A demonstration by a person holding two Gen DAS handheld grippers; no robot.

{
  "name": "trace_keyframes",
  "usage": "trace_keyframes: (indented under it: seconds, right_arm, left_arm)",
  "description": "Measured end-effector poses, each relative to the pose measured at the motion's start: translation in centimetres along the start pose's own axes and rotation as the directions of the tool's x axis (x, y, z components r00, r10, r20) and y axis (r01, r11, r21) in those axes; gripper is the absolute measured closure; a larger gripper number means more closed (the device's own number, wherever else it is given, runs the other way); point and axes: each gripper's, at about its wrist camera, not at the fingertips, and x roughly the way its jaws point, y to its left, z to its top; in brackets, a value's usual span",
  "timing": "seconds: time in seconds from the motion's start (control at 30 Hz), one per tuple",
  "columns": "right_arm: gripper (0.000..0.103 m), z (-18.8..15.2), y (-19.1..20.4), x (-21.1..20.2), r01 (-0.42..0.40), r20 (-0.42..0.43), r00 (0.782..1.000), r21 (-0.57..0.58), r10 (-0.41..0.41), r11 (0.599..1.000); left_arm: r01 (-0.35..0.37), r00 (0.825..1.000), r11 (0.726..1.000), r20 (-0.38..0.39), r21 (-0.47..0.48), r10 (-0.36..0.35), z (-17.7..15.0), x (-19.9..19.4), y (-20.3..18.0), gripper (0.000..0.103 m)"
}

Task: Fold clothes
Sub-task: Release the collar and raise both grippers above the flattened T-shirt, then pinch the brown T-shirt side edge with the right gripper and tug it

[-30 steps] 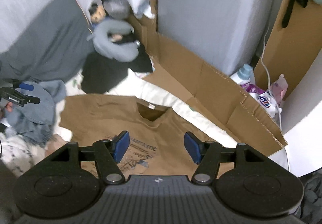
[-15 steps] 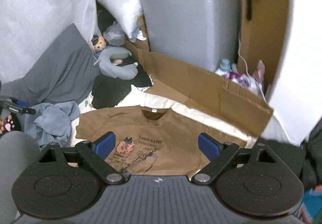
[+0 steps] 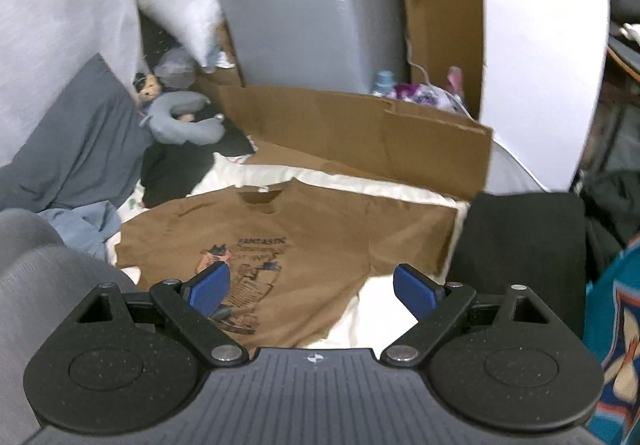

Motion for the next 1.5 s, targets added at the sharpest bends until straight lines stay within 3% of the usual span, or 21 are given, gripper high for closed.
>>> trace_keyframes:
  seconds: [0.13, 0.27, 0.47, 0.63, 0.8, 1.0, 1.23, 1.5]
  right_arm:
    - [0.010, -3.6, -1.0, 1.2, 0.023, -0.020, 1.000, 0.016, -0.023, 1.000]
    - [0.012, -8.1, -1.9, 3.7, -0.010, -0.075, 0.997, 0.078, 0.015, 0.997]
    - [0.055, -15.1, -2.8, 8.2, -0.015, -0.176, 0.984, 0.114, 0.035, 0.993]
    - [0.068, -20.1, -3.3, 10.9, -0.006, -0.224, 0.974, 0.159, 0.042, 0.987]
    - [0.085, -23.0, -3.3, 13.6, 0.022, -0.246, 0.969, 0.204, 0.029, 0.979]
    - [0.090, -25.6, -3.6, 16.9, 0.053, -0.268, 0.963, 0.279, 0.025, 0.959]
    - [0.090, -26.7, -3.0, 18.9, 0.075, -0.274, 0.962, 0.274, 0.002, 0.959]
    - [0.088, -27.9, -2.1, 19.5, 0.102, -0.285, 0.958, 0.261, -0.025, 0.960]
  left_arm:
    - [-0.017, 0.999, 1.000, -0.032, -0.003, 0.017, -1.9, 1.9, 0.1, 0.005]
    - [-0.032, 0.993, 0.999, -0.116, -0.013, 0.031, -4.1, 4.7, 0.2, 0.006]
    - [-0.028, 0.983, 1.000, -0.180, 0.010, 0.030, -7.1, 8.1, -0.3, 0.007]
    - [-0.034, 0.968, 0.998, -0.246, 0.043, 0.044, -8.7, 10.6, -0.6, 0.008]
    - [-0.051, 0.952, 0.997, -0.297, 0.062, 0.067, -9.9, 12.3, -0.5, 0.009]
    - [-0.063, 0.934, 0.994, -0.346, 0.091, 0.091, -11.3, 13.1, -0.2, 0.009]
    - [-0.082, 0.911, 0.988, -0.393, 0.128, 0.126, -11.4, 14.1, -0.3, 0.009]
    - [-0.070, 0.909, 0.982, -0.394, 0.173, 0.135, -10.6, 14.5, -0.8, 0.009]
